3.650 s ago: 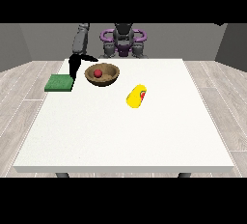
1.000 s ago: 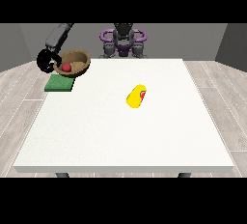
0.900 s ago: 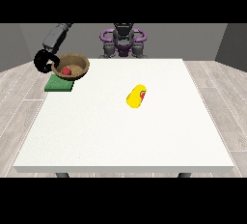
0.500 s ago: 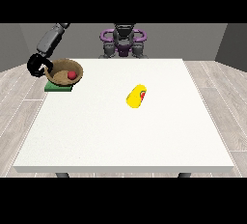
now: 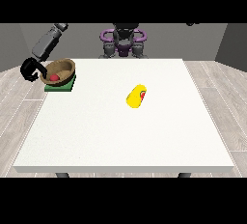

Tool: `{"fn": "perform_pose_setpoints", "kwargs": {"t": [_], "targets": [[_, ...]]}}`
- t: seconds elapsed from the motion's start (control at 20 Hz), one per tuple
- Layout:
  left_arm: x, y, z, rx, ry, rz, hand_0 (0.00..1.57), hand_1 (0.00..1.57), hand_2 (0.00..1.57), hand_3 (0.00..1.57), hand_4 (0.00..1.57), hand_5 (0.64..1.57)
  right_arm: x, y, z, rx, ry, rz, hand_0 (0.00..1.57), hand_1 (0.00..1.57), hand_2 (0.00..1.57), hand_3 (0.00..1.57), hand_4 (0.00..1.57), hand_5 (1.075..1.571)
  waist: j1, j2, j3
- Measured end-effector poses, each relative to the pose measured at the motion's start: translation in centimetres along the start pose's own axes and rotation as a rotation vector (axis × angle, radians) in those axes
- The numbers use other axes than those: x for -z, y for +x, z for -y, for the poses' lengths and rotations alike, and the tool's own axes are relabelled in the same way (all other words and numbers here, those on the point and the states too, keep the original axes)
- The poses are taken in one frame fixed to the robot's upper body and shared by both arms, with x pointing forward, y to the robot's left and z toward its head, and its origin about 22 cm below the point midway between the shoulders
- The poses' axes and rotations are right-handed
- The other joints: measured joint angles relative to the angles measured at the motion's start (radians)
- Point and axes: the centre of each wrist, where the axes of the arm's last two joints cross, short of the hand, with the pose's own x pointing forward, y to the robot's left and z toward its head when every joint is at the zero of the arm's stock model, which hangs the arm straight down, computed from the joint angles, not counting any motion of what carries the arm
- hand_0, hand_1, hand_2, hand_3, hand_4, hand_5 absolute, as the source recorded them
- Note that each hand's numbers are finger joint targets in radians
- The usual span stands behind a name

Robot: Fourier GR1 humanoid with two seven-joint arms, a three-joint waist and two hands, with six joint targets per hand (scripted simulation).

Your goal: Pick the cup and pour the ball into the bowl, then pick the bowl and place it on the pad

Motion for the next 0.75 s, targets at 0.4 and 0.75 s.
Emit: {"fn": "perform_pose_setpoints", "kwargs": {"t": [0.4,0.75], "targets": [[-1.3,2.1,0.7,0.018,0.008,0.043,0.0,0.0,0.0,0.0,0.0,1.566,0.7,2.6,1.7,0.018,-0.034,0.066,0.38,0.38,0.31,0.15,0.0,1.422,-0.012,0.034,-0.0006],[-2.4,0.0,0.5,-0.015,0.037,-0.016,0.0,0.0,0.0,0.0,0.0,1.566,1.5,5.7,2.8,0.061,0.026,0.062,0.38,0.38,0.12,0.41,0.31,1.374,-0.037,-0.035,-0.0019]]}}
